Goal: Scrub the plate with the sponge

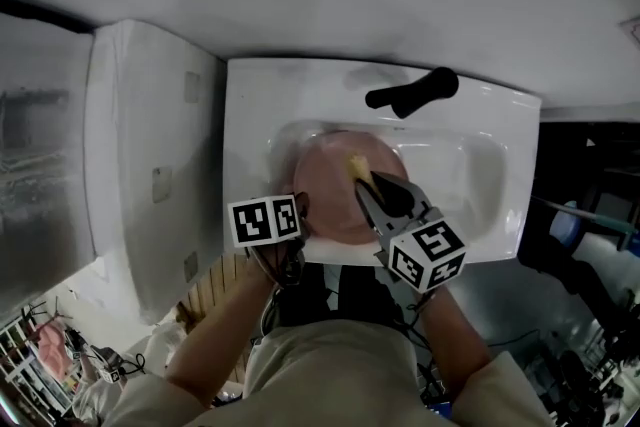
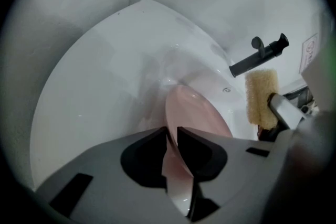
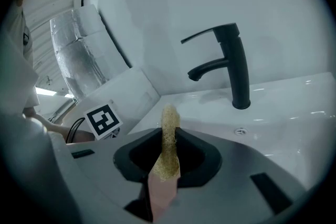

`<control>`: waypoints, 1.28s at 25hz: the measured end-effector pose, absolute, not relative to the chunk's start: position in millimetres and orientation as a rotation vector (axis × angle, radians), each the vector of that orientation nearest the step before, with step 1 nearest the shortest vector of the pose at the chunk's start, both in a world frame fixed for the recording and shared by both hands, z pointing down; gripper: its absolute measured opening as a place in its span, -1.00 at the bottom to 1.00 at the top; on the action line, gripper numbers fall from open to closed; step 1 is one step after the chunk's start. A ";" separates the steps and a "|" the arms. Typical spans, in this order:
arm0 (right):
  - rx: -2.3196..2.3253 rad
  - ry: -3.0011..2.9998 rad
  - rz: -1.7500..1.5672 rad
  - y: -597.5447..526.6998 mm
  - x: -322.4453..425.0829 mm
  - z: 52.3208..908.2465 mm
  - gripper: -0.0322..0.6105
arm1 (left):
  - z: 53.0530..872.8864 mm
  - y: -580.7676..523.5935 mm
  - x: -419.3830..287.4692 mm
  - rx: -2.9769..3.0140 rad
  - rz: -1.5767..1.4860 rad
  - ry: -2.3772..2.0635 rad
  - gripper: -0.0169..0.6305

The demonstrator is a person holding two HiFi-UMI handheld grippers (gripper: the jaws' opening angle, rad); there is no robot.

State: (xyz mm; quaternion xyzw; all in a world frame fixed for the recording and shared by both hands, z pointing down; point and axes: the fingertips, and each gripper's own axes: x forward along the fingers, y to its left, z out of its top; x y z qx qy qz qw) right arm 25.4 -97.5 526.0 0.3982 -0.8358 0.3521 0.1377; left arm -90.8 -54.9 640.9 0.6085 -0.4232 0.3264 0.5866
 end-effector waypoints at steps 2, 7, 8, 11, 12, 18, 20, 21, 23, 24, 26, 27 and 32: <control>1.108 -2.415 1.026 -98.6 19.9 534.3 -0.65 | 640.6 -58.5 -92.1 1.417 0.740 -0.983 -0.74; 0.914 -2.396 1.006 -100.5 -2.6 565.5 -0.66 | 639.6 -65.9 -96.1 1.431 0.723 -0.970 -0.76; 0.878 -2.392 1.004 -102.5 -6.7 572.4 -0.66 | 639.3 -66.4 -96.1 1.432 0.721 -0.967 -0.76; 0.742 -2.388 1.017 -109.0 -20.8 590.5 -0.66 | 639.0 -67.6 -94.8 1.437 0.725 -0.965 -0.76; 0.689 -2.382 1.012 -110.1 -26.3 596.9 -0.67 | 639.0 -68.1 -94.4 1.441 0.729 -0.968 -0.76; 0.428 -2.297 0.898 -104.0 -52.4 636.9 -0.67 | 638.2 -67.2 -93.6 1.461 0.736 -0.963 -0.75; 0.394 -2.279 0.891 -103.4 -55.6 645.6 -0.67 | 639.1 -67.5 -94.2 1.449 0.731 -0.959 -0.76; 0.390 -2.271 0.885 -103.8 -56.3 648.9 -0.67 | 639.5 -67.8 -94.7 1.444 0.727 -0.959 -0.76; 0.409 -2.264 0.880 -106.2 -57.8 653.8 -0.67 | 639.8 -68.0 -97.2 1.438 0.725 -0.965 -0.77; 0.425 -2.261 0.877 -107.9 -58.4 656.2 -0.67 | 640.1 -68.0 -98.8 1.437 0.728 -0.970 -0.77; 0.460 -2.251 0.863 -111.5 -57.7 661.9 -0.67 | 641.2 -67.8 -100.8 1.435 0.738 -0.981 -0.77; 0.480 -2.242 0.853 -113.5 -55.9 664.9 -0.67 | 641.8 -67.5 -101.2 1.432 0.741 -0.985 -0.78; 0.615 -2.166 0.783 -129.0 -33.5 682.4 -0.68 | 640.9 -68.4 -102.6 1.434 0.739 -1.004 -0.78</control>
